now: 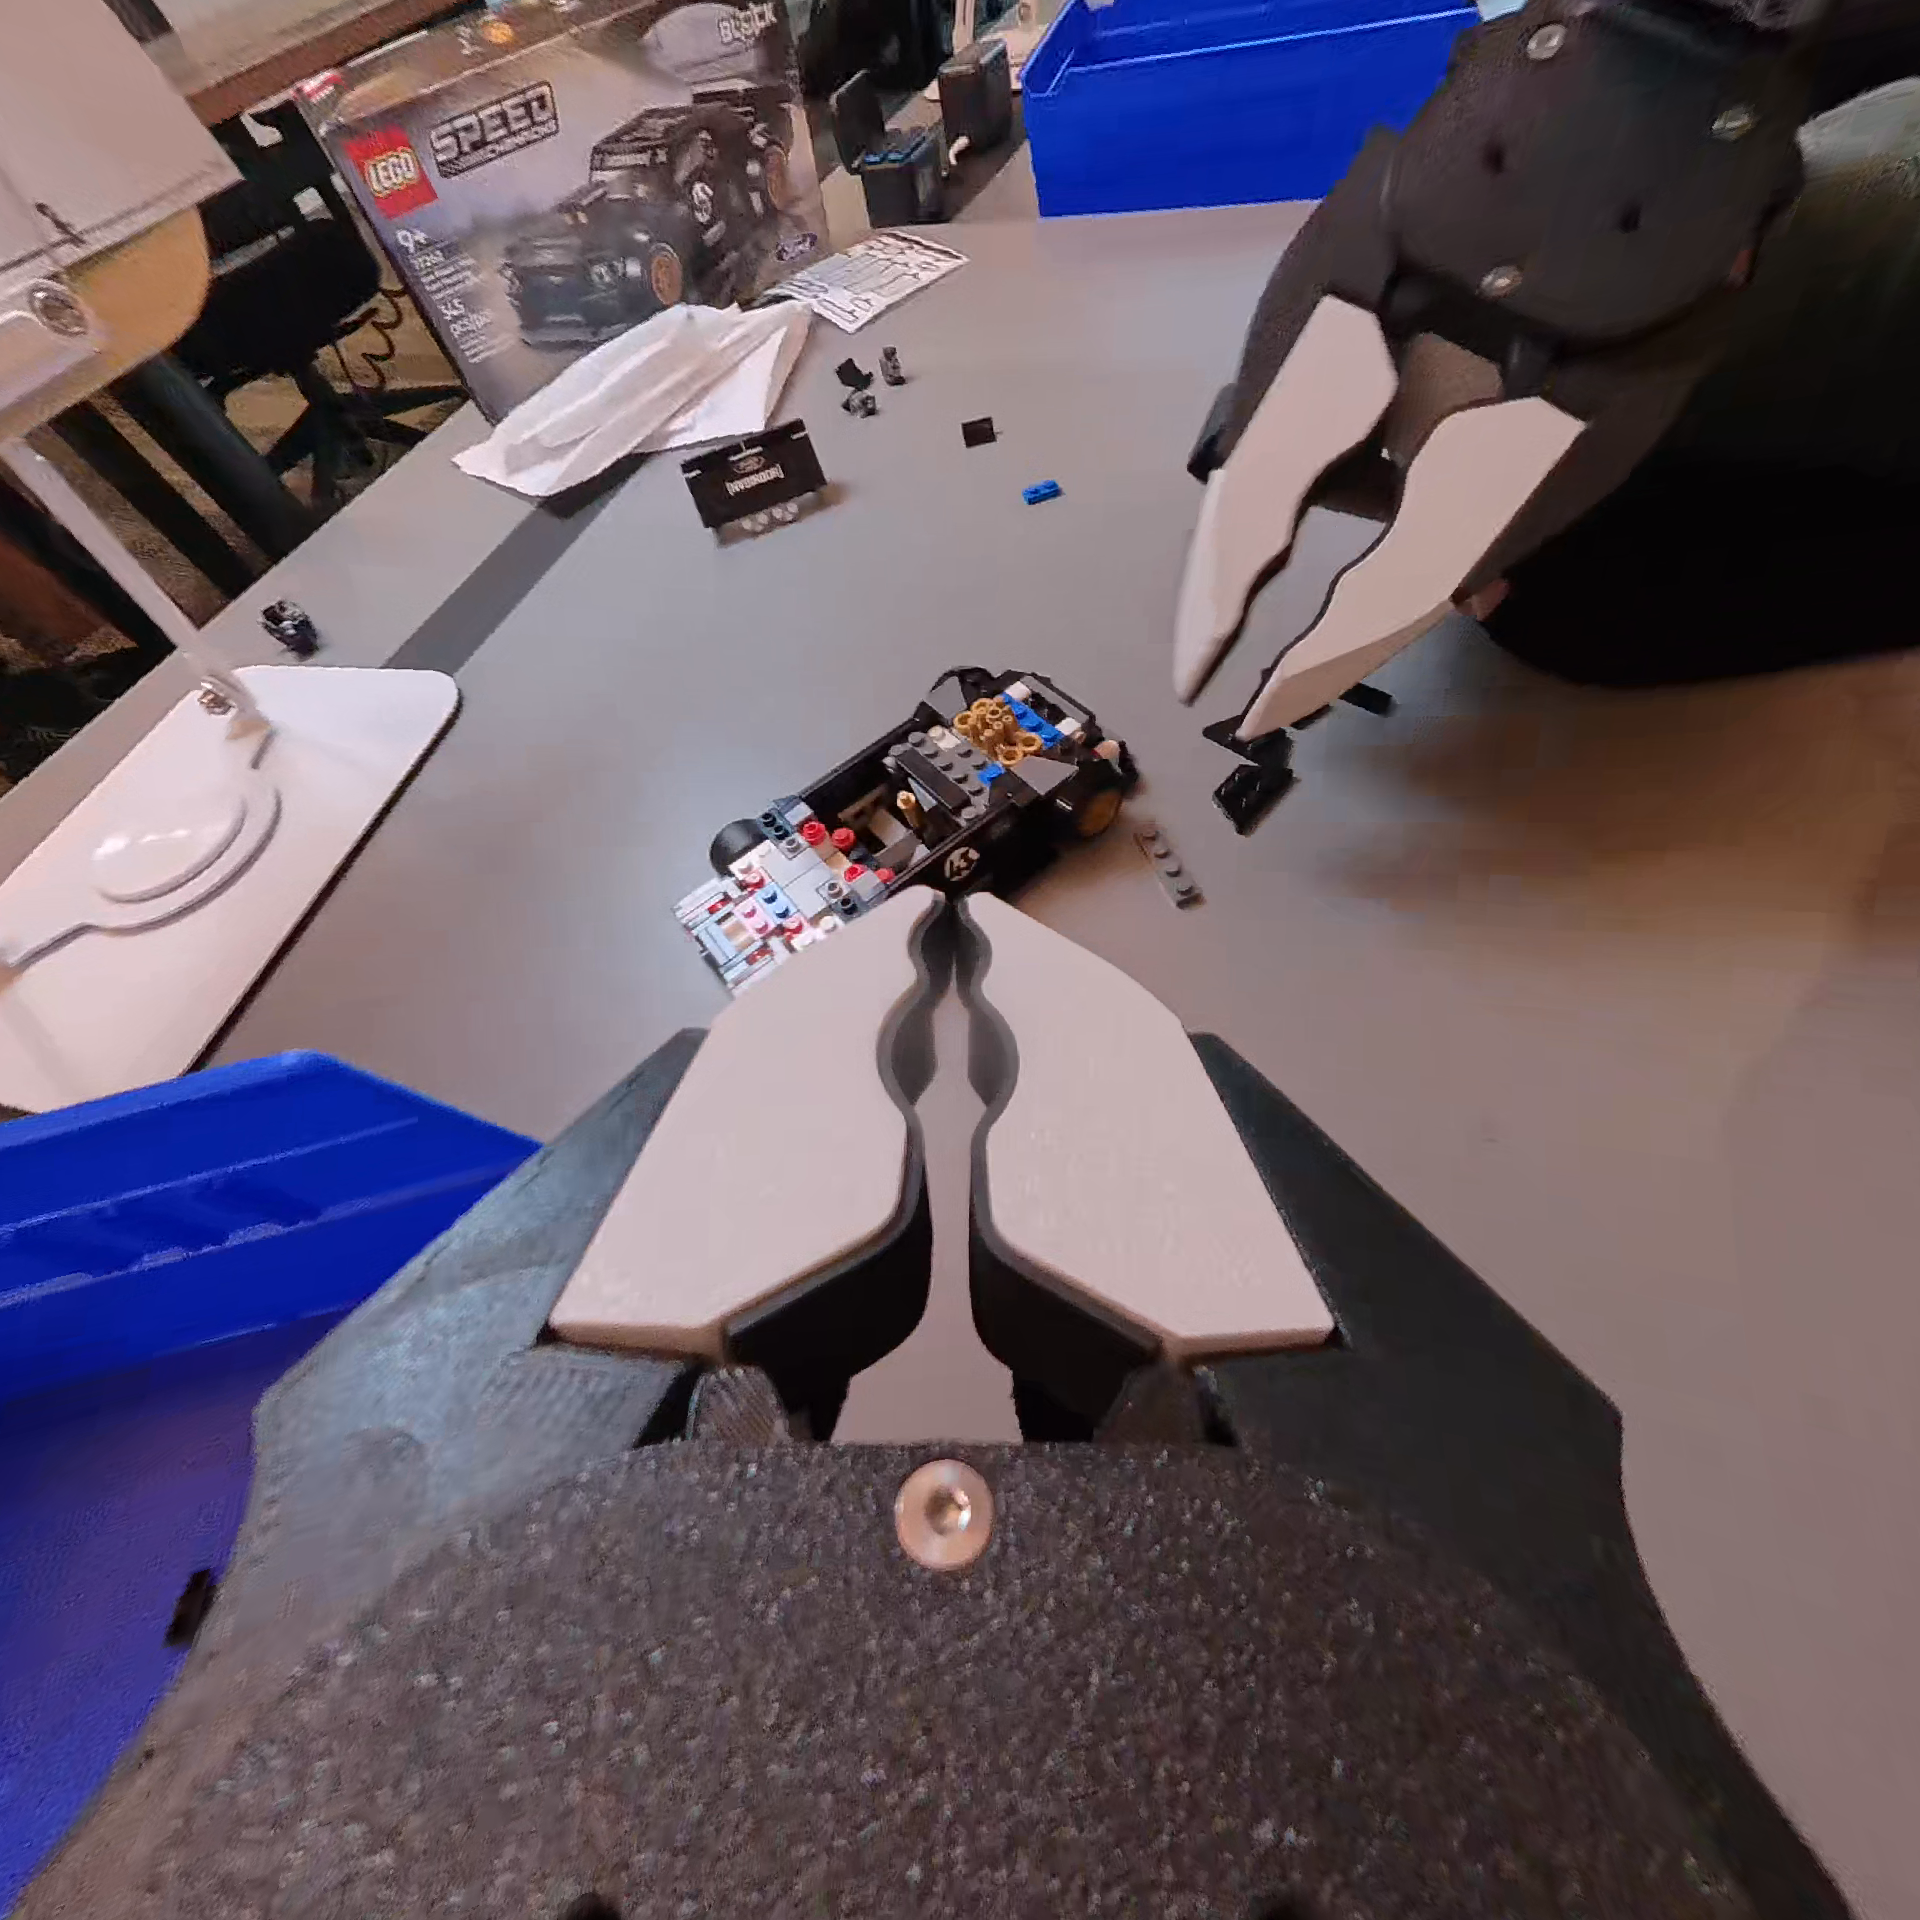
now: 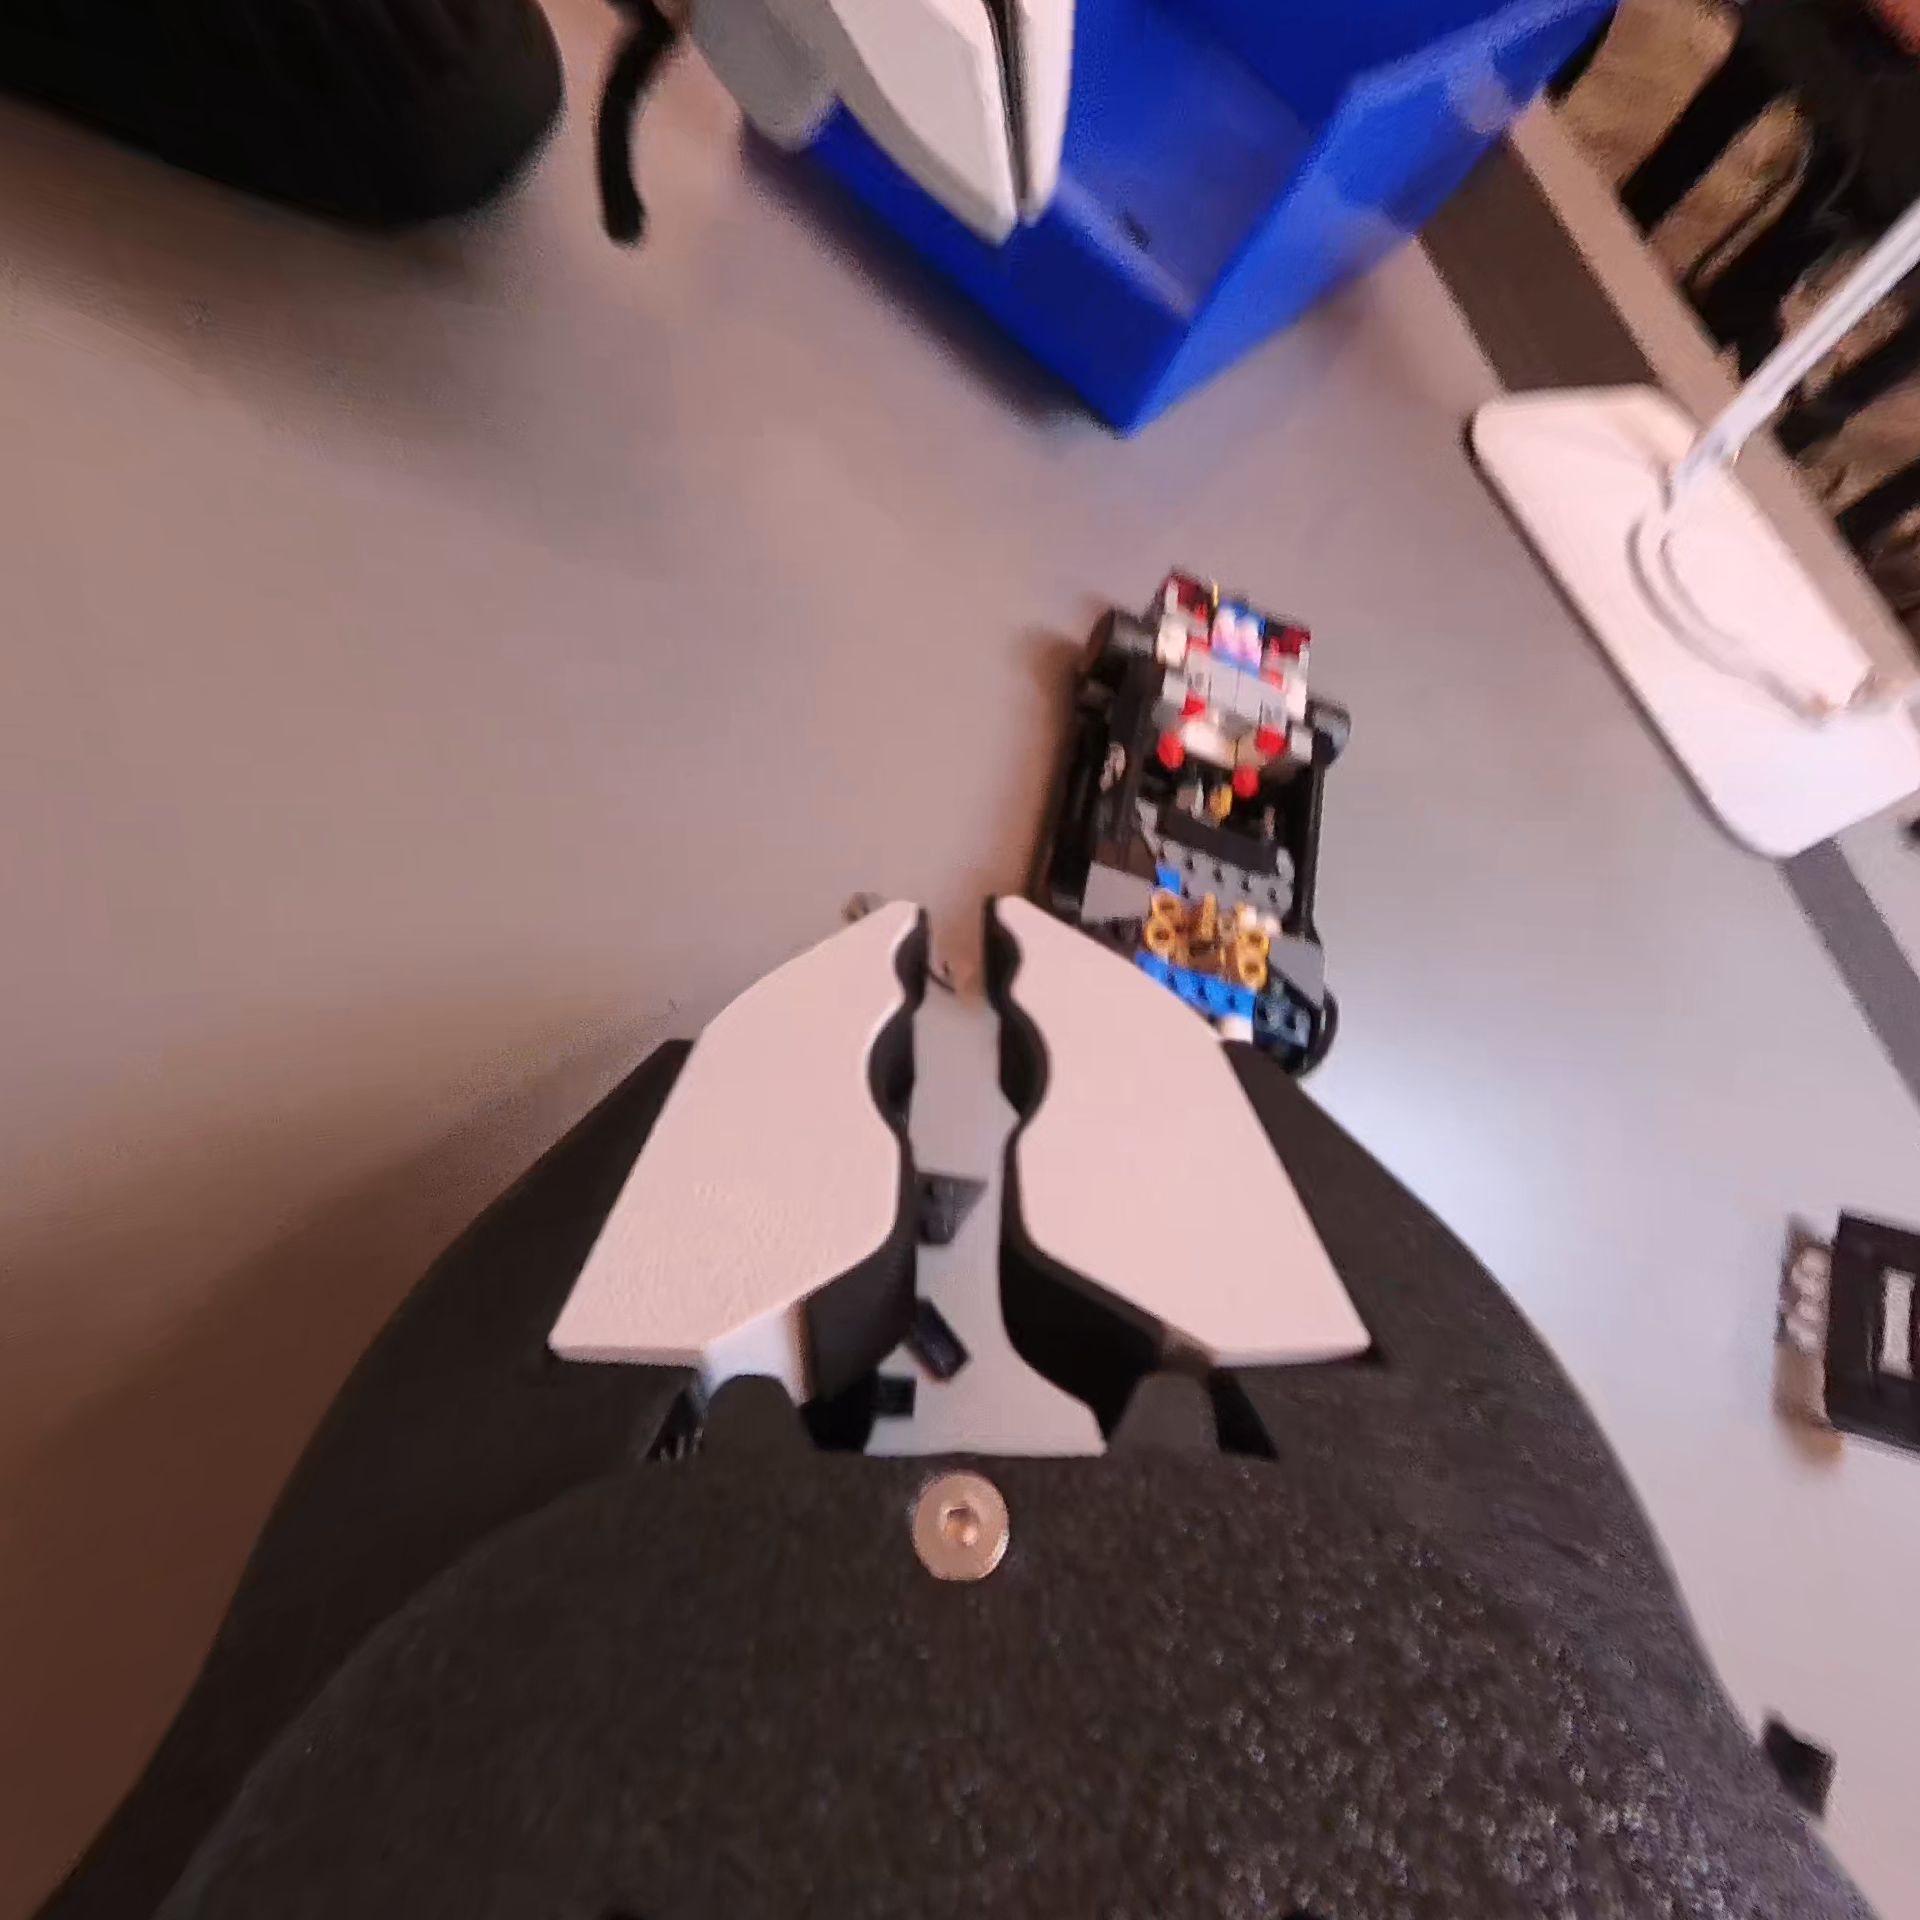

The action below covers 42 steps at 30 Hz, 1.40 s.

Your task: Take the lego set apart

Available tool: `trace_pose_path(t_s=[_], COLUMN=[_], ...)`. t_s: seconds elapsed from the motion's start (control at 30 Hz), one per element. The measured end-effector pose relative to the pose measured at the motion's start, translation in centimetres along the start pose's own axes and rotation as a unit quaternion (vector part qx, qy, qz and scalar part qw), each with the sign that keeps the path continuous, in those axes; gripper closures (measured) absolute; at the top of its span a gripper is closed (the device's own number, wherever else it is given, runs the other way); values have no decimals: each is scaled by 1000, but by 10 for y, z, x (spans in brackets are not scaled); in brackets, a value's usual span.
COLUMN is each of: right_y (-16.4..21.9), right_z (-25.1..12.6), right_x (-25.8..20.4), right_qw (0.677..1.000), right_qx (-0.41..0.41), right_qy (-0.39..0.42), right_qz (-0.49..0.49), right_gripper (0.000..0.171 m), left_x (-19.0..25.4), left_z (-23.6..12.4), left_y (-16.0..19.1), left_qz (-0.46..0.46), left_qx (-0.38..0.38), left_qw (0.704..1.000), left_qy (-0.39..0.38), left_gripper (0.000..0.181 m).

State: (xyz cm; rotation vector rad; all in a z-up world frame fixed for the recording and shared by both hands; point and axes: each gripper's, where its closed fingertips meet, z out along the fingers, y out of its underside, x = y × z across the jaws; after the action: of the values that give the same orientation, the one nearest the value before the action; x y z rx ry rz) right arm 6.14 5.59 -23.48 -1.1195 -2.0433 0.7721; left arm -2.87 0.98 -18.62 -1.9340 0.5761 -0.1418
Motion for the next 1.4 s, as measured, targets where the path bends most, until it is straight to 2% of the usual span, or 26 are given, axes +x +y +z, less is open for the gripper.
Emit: trace_pose_path(t_s=[0.1,0.17,0.23,0.3,0.4,0.47,0.53,0.67,0.77,0.83,0.87,0.93,1.0,1.07,1.1,1.17,1.2,1.23,1.3,1.4], right_y=[28,40,47,48,49,35,3,-48,-53,-57,-59,-60,-65,-64,-56,-29,-13,1,21,28], right_z=[5,10,14,15,14,14,11,-1,-1,-3,-4,-4,-5,-4,0,12,19,25,34,37], right_x=[-1,-9,-15,-20,-19,-21,-27,-39,-42,-44,-43,-43,-40,-29,-23,-19,-21,-21,-19,-18], right_qw=[997,992,988,984,982,989,996,992,988,984,983,979,975,976,982,996,999,999,995,989], right_qx=[-66,-99,-124,-139,-148,-103,-8,104,110,116,116,114,129,127,106,43,9,-24,-72,-97], right_qy=[-25,-52,-64,-81,-81,-83,-80,-46,-11,8,19,38,61,81,75,23,-7,-27,-59,-114], right_qz=[39,55,62,78,81,70,28,-54,-109,-134,-143,-164,-172,-156,-134,-75,-52,-36,-21,-2], right_gripper=[142,136,136,155,155,156,156,156,156,156,156,156,156,154,143,135,135,133,133,139], left_x=[1,3,6,10,24,42,64,85,90,89,91,95,91,73,54,-5,-39,-68,-105,-126], left_z=[3,5,7,9,15,20,26,36,31,31,33,30,27,26,23,10,-4,-20,-48,-64], left_y=[0,1,1,3,7,7,5,-1,-16,-15,-13,-15,-18,-16,-15,-5,3,11,32,62], left_qz=[-5,-5,-3,-5,-7,-5,-28,-156,-277,-328,-338,-349,-335,-292,-267,-200,-160,-131,-121,-148], left_qx=[0,-1,-3,-7,-14,-14,-10,0,35,34,26,26,32,30,33,24,11,-10,-63,-123], left_qw=[1000,1000,1000,1000,999,996,990,963,914,891,886,875,883,918,939,978,986,982,963,942], left_qy=[4,6,11,20,51,92,141,221,293,312,316,334,327,268,216,49,-51,-134,-234,-275], left_gripper=[181,173,171,169,166,164,163,160,163,169,167,176,176,177,177,177,177,177,176,177])
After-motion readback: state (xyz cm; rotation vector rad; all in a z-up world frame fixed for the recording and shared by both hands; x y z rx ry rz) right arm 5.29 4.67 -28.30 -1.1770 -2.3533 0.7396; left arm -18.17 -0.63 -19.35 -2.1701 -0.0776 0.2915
